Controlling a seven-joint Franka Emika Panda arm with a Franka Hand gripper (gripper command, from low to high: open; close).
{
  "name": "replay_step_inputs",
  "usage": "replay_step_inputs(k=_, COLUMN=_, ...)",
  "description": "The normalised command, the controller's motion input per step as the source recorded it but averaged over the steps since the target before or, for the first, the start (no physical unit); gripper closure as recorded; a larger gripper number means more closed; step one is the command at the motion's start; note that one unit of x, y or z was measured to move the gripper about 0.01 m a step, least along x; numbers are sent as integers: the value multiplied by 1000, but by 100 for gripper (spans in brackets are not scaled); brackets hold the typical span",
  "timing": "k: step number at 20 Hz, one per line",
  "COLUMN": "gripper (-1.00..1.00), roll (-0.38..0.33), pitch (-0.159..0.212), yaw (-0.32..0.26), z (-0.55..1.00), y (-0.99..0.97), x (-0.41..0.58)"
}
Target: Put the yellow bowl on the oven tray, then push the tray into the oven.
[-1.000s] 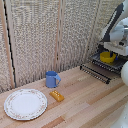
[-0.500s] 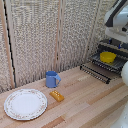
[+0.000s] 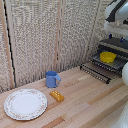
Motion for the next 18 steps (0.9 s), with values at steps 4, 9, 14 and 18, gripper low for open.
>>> replay_step_inputs(k=4, gripper=-100, roll=-185, pitch=305, yaw=195, z=109, y=226, x=-194)
replay_step_inputs(k=9, gripper=-100, roll=-74, pitch=347, yaw=78, z=173, y=625, x=-41)
replay_step_inputs(k=14, gripper=-100, roll=-97, pitch=330, yaw=60, z=149, y=642, x=-4)
replay_step_inputs(k=18, gripper=-100, roll=-239, pitch=160, yaw=189, z=-185, y=216, x=60)
